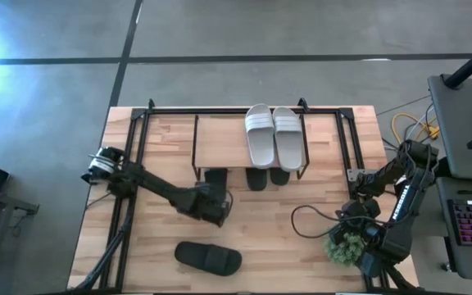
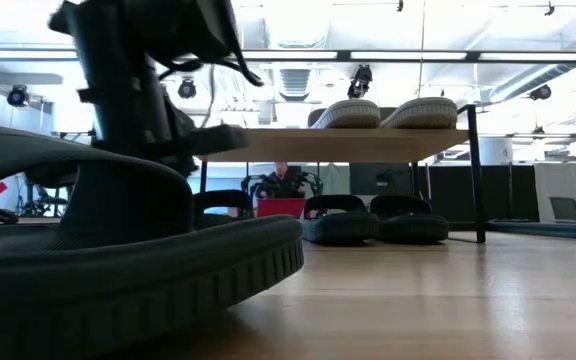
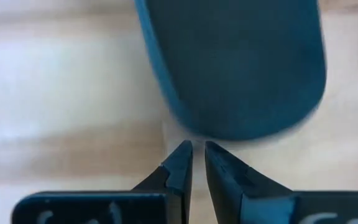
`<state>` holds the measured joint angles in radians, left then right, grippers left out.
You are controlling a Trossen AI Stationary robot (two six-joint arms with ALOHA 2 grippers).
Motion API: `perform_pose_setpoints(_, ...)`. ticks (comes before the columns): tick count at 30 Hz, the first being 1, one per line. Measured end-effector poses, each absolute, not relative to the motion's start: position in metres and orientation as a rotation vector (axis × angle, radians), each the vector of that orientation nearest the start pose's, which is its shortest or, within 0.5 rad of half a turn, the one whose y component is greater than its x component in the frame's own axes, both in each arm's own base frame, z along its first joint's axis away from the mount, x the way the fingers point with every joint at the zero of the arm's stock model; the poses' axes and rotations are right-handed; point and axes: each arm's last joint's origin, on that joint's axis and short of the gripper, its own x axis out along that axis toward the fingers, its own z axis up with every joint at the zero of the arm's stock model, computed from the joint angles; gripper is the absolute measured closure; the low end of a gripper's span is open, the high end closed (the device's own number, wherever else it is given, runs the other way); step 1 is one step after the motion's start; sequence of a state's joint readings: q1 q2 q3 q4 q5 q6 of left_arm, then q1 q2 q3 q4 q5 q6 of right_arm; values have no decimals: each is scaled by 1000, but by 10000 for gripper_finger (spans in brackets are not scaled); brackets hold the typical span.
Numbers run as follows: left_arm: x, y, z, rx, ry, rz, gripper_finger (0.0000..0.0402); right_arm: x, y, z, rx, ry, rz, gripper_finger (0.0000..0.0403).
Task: Pick and place slides into the shelf
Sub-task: Put the black slipper under the shelf
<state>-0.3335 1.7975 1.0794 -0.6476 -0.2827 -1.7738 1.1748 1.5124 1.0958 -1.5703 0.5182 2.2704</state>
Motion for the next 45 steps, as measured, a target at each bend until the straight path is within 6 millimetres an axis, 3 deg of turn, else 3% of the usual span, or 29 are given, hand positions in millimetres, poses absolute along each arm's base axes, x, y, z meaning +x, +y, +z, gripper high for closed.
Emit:
perform_pose_setpoints(4,311,-81,150,-1060,921,1044,372,96,193,238,439,851,-926,394)
perform_pose_setpoints(8,309,-81,158,-1056,994,984,372,96,193,239,443,854,-926,394)
perform_pose_setpoints(12,300,-110,185,-1028,1072,747,372,96,193,238,443,854,-926,394)
perform_pose_setpoints(16,277,-138,217,-1013,1133,512,372,96,194,238,444,854,-925,394)
perform_pose_setpoints(19,259,-154,227,-1063,1104,493,369,96,193,238,442,852,-925,394)
perform_pose_setpoints(22,250,-162,227,-1146,1046,518,350,96,193,237,435,850,-927,394)
perform_pose_setpoints(26,257,-174,222,-1256,962,424,291,96,192,236,431,849,-929,394)
perform_pose_setpoints(32,261,-188,205,-1261,1062,389,182,96,193,236,440,849,-925,394)
perform_pose_setpoints(35,257,-196,204,-1284,1068,386,148,96,193,236,441,849,-925,394)
perform_pose_setpoints(40,260,-215,198,-1316,1038,285,139,96,193,236,440,846,-923,394)
perform_pose_setpoints(45,277,-230,179,-1356,954,221,165,97,193,236,440,843,-921,394)
